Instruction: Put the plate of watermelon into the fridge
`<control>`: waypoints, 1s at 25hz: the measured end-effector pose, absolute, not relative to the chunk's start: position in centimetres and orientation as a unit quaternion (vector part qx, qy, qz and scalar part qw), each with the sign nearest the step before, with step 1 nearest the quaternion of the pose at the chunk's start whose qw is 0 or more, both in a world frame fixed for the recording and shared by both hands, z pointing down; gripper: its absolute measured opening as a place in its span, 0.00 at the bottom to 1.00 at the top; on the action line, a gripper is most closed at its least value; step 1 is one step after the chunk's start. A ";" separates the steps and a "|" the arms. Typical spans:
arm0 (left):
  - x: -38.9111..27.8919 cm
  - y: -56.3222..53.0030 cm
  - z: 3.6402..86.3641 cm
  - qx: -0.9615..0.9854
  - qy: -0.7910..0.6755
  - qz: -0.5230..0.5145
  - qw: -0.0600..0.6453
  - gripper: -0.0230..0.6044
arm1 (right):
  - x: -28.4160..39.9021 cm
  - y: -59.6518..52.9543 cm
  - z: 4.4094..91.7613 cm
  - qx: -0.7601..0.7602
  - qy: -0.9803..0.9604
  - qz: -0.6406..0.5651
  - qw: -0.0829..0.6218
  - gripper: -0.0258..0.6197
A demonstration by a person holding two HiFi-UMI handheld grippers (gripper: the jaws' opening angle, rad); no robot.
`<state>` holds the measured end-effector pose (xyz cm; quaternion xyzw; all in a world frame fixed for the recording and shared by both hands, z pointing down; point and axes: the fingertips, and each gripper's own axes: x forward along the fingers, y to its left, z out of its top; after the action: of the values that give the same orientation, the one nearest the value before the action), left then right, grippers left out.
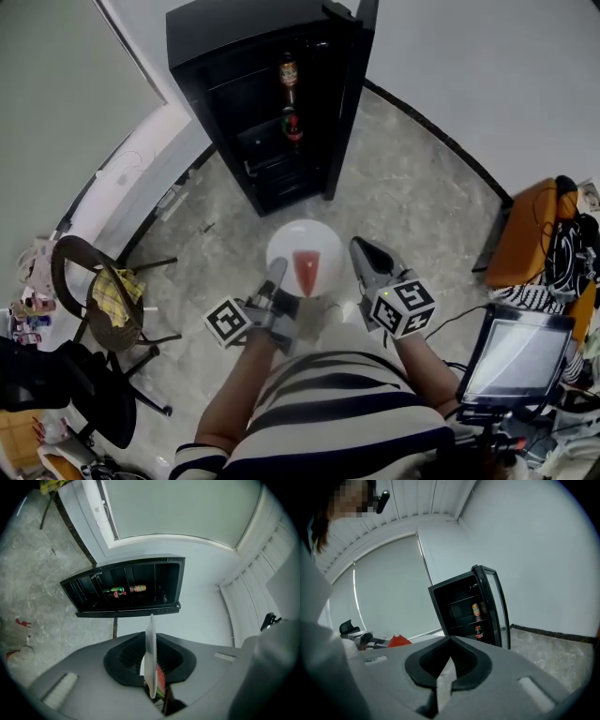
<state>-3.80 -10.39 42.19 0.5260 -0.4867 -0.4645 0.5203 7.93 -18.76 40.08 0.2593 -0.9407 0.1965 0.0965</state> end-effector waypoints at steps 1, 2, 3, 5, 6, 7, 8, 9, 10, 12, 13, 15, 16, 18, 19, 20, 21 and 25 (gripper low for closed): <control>-3.7 -10.7 42.3 0.523 -0.490 -0.468 0.518 0.08 | 8.0 -19.2 40.2 0.254 -0.942 0.195 0.099 0.03; -3.7 -10.9 42.4 0.519 -0.492 -0.472 0.515 0.08 | 8.0 -19.5 40.2 0.249 -0.943 0.194 0.101 0.03; -3.6 -11.1 42.5 0.517 -0.495 -0.475 0.512 0.08 | 7.9 -19.9 40.3 0.244 -0.945 0.192 0.102 0.03; -3.6 -11.5 42.7 0.512 -0.503 -0.480 0.504 0.08 | 7.8 -20.5 40.2 0.233 -0.949 0.188 0.104 0.03; -3.7 -11.6 42.7 0.511 -0.506 -0.483 0.500 0.08 | 7.7 -20.7 40.3 0.227 -0.950 0.185 0.105 0.03; -3.8 -11.8 42.7 0.510 -0.509 -0.487 0.494 0.08 | 7.6 -20.9 40.4 0.221 -0.952 0.182 0.107 0.03; -3.8 -11.9 42.8 0.508 -0.513 -0.490 0.489 0.08 | 7.5 -21.1 40.5 0.217 -0.953 0.180 0.108 0.03; -3.9 -12.1 42.9 0.506 -0.516 -0.494 0.484 0.08 | 7.5 -21.3 40.7 0.213 -0.954 0.179 0.109 0.03; -4.0 -12.3 43.0 0.504 -0.518 -0.497 0.480 0.08 | 7.4 -21.5 40.8 0.211 -0.955 0.179 0.108 0.03; -4.2 -12.6 43.1 0.497 -0.521 -0.506 0.475 0.08 | 7.2 -22.0 41.3 0.208 -0.954 0.184 0.109 0.03; -4.2 -12.7 43.2 0.493 -0.522 -0.509 0.475 0.08 | 7.1 -22.2 41.5 0.208 -0.954 0.187 0.110 0.03; -4.4 -12.7 43.3 0.489 -0.524 -0.511 0.475 0.08 | 6.6 -22.3 42.0 0.209 -0.952 0.194 0.111 0.03; -4.6 -12.8 43.3 0.490 -0.525 -0.510 0.473 0.08 | 6.3 -22.4 42.1 0.209 -0.952 0.196 0.110 0.03; -4.9 -13.1 43.2 0.494 -0.527 -0.509 0.469 0.08 | 5.6 -22.7 42.1 0.208 -0.952 0.197 0.109 0.03; -5.1 -13.3 43.3 0.494 -0.527 -0.510 0.468 0.08 | 5.3 -22.8 42.1 0.208 -0.952 0.195 0.109 0.03; -5.3 -13.4 43.5 0.492 -0.527 -0.511 0.468 0.08 | 5.0 -22.9 42.1 0.207 -0.953 0.193 0.109 0.03; -5.5 -13.4 43.7 0.490 -0.528 -0.512 0.469 0.08 | 4.7 -23.0 42.0 0.207 -0.953 0.191 0.108 0.03; -6.6 -14.3 44.6 0.482 -0.529 -0.520 0.466 0.08 | 3.8 -23.9 42.2 0.206 -0.955 0.182 0.112 0.03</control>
<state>-6.61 -14.27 44.64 0.4824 -0.5292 -0.5199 0.4658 3.78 -23.93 42.24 0.2058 -0.9551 0.1816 0.1119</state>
